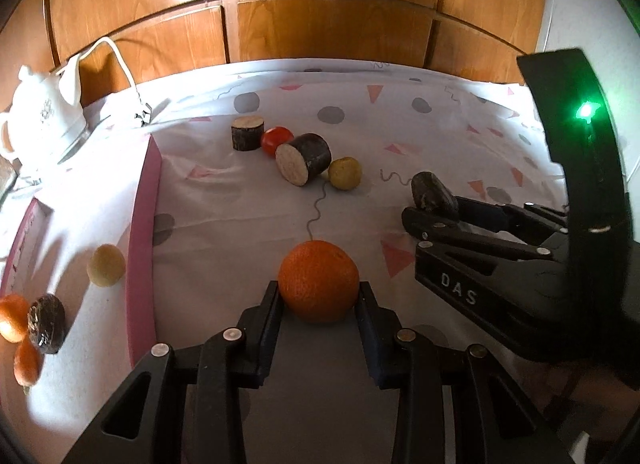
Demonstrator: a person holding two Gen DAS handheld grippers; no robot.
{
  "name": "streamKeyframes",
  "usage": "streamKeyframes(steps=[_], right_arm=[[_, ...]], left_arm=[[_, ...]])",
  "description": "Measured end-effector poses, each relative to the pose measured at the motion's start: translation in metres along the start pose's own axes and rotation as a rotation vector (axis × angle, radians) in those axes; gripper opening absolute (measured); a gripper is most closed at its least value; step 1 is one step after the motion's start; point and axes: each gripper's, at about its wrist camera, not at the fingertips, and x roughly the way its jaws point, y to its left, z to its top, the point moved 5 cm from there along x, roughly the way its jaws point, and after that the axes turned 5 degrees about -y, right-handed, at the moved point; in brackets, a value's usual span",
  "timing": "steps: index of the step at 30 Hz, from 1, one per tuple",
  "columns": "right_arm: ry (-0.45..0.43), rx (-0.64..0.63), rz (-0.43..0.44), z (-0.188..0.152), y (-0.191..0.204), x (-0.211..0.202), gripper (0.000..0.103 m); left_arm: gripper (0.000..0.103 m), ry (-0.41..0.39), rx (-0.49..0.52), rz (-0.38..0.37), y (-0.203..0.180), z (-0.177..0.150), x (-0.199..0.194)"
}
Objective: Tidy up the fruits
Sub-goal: 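Grasp the second orange with the left tool and lift it while the right tool holds the brown fruit, then lower the orange into the tray with the left tool while the right tool releases the brown fruit there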
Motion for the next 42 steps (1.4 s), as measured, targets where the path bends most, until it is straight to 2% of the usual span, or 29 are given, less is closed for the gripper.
streamKeyframes(steps=[12, 19, 24, 32, 38, 42], right_arm=[[0.009, -0.016, -0.015, 0.001, 0.001, 0.000, 0.043], [0.013, -0.028, -0.025, 0.000, 0.003, 0.000, 0.043], [0.016, -0.027, -0.025, 0.000, 0.003, 0.000, 0.043], [0.021, -0.021, -0.038, -0.001, 0.006, -0.004, 0.043], [0.011, 0.033, 0.007, -0.005, 0.011, -0.013, 0.043], [-0.024, 0.008, 0.054, -0.002, 0.031, -0.028, 0.043]], left_arm=[[0.036, -0.066, -0.002, -0.026, -0.001, 0.007, -0.044], [0.036, -0.094, -0.067, -0.023, 0.021, 0.013, -0.069], [0.036, -0.118, -0.129, 0.031, 0.057, 0.012, -0.085], [0.036, -0.093, -0.221, 0.125, 0.109, -0.003, -0.087], [0.036, -0.085, -0.255, 0.191, 0.138, -0.017, -0.087], [0.036, -0.076, -0.281, 0.216, 0.153, -0.027, -0.088]])
